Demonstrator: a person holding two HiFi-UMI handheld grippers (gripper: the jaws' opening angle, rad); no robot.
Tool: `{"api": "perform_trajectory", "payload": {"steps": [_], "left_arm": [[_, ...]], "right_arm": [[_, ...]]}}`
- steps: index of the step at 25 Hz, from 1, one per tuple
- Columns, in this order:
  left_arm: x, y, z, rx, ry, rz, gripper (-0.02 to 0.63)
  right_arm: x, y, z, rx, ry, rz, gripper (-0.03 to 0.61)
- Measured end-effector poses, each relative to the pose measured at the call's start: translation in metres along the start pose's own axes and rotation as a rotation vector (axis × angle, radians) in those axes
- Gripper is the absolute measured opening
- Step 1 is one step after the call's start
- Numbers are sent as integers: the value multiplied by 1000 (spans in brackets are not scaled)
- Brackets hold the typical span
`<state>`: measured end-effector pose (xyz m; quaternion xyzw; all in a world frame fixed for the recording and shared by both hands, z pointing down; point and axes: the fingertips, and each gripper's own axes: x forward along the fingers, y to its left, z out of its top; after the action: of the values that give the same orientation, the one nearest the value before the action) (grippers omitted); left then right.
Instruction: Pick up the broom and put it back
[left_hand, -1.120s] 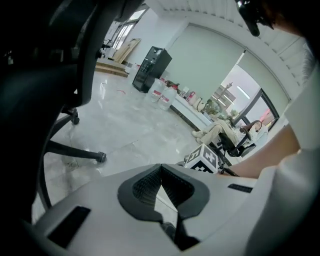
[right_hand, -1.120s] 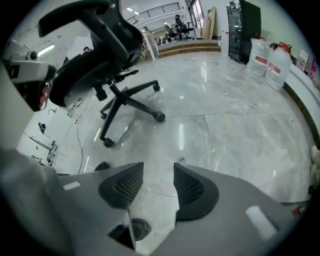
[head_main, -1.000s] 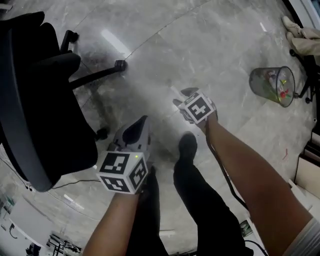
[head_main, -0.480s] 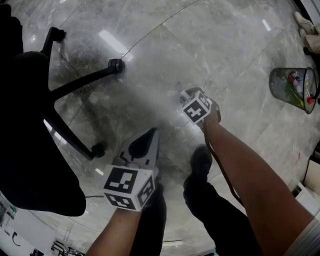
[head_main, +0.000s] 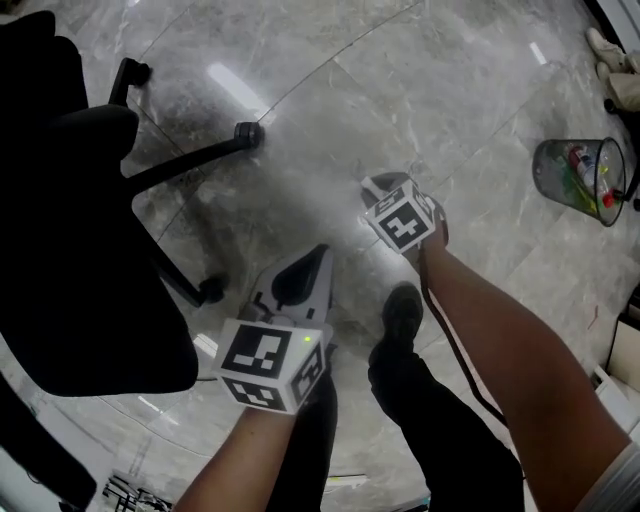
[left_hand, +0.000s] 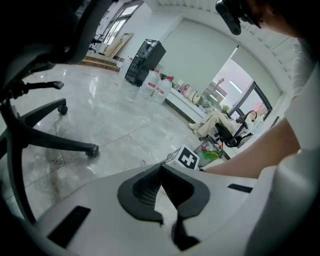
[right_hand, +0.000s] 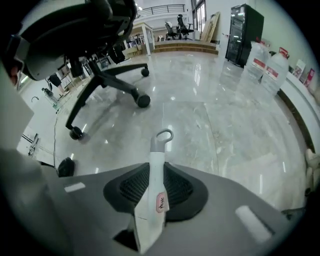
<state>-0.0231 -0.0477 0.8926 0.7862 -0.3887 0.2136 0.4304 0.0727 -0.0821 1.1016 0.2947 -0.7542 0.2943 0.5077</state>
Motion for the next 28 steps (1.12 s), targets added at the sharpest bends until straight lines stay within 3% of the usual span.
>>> {"api": "perform_trajectory", "payload": {"steps": [4,11,16,22,28], "left_arm": [[-46,-40,47,5,-47,-1,8],[-172,-124,135,11,-93,0,8],[-272,-168,171,7,-126,29,8],[-385,-190,212,4,-186,103,8],[-477,-220,235,4,-230,146,8]], "right_arm": [[-104,20,64,-27,-121,9,84],[-337,81,177,-111,-330,82,83],[-480,138,234,-214,-443,126,83],[-596,188,293,-364,-530,144,84],[-655,224,319,-489,-531,171,84]]}}
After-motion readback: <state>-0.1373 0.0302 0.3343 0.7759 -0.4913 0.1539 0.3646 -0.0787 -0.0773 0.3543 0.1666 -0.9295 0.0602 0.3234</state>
